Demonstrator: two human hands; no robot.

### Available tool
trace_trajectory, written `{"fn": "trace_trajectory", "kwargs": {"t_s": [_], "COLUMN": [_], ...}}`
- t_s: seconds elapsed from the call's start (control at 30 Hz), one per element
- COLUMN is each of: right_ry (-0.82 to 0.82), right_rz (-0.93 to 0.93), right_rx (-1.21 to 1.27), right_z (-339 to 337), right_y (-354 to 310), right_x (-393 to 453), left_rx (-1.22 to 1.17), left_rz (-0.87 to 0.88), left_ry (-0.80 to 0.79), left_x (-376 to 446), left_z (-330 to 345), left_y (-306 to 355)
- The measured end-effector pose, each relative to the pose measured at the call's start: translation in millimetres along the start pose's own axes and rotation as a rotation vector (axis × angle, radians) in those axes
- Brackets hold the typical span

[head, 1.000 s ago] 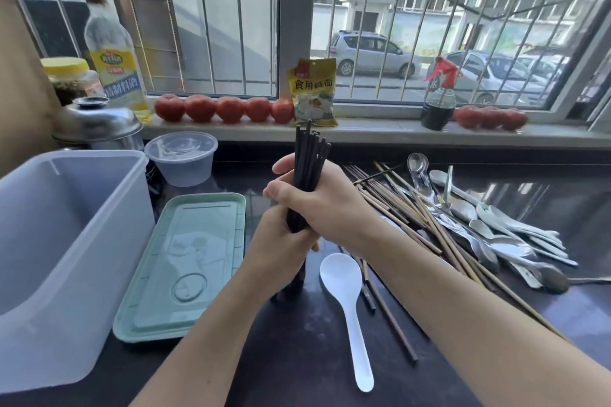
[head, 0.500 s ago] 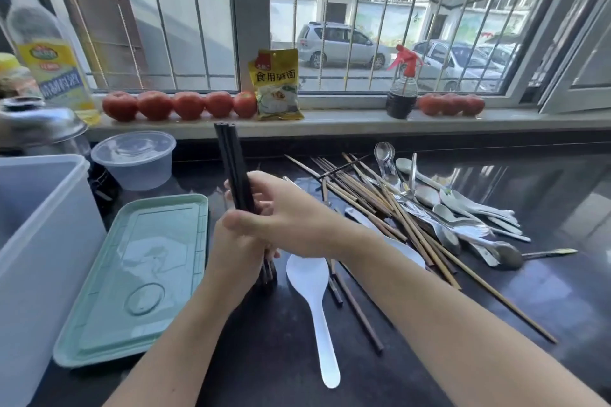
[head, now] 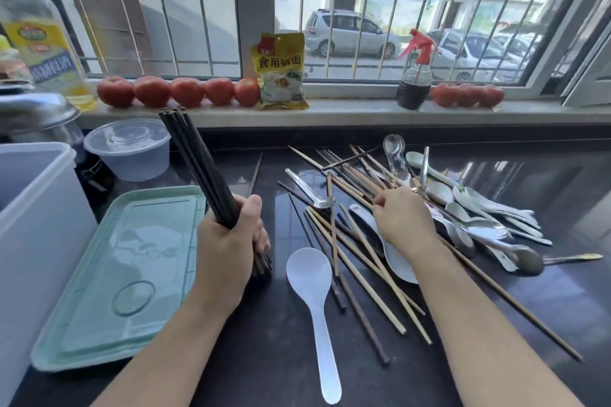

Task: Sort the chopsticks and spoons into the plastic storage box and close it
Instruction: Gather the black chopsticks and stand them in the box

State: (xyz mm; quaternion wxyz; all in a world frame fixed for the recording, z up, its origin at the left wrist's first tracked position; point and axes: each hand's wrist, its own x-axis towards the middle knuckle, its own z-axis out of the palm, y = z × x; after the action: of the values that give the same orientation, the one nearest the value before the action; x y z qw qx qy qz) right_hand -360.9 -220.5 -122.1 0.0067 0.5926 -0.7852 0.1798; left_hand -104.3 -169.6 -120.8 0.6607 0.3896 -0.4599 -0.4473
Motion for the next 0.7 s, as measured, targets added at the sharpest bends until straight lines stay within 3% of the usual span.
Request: {"fn": "trace_trajectory", "kwargs": {"t_s": [0.1,0.2,0.27,0.37,0.53,0.7], "right_ry": [-0.122,-0.232,-0.077,0.121,-0.035,-0.391], "right_rz": [-0.074,-0.085,-0.001,0.135,0.143,-0.06], "right_rx": [-0.066,0.281,0.465,0.42,0.238,0.409], "right_z": [0.6,-3.9,-15.5,-37.3,-44.2,-36.5], "right_y": [-3.4,-5.1,0.3,21.6,31.4,4.4], "right_x": [-5.7,-14.2,-13.9,-10.4,-15.2,-27.7], "left_rx": [0.051,0.153,0.214,0.264,0.289,0.302], "left_rz": [0.04,0.076,0.102,0.106,0.094,0.083], "left_ry": [0.06,0.062,0.051,0.048,0.05,0.052], "left_x": [4.1,0.8,-1.7,-5.1,-6.1,-7.7], "left_z": [-7.2,-5.6,-2.9,-0.8,0.5,3.9], "left_y": [-2.1,-4.3,-4.8,-4.3,-2.8,-5.9]}}
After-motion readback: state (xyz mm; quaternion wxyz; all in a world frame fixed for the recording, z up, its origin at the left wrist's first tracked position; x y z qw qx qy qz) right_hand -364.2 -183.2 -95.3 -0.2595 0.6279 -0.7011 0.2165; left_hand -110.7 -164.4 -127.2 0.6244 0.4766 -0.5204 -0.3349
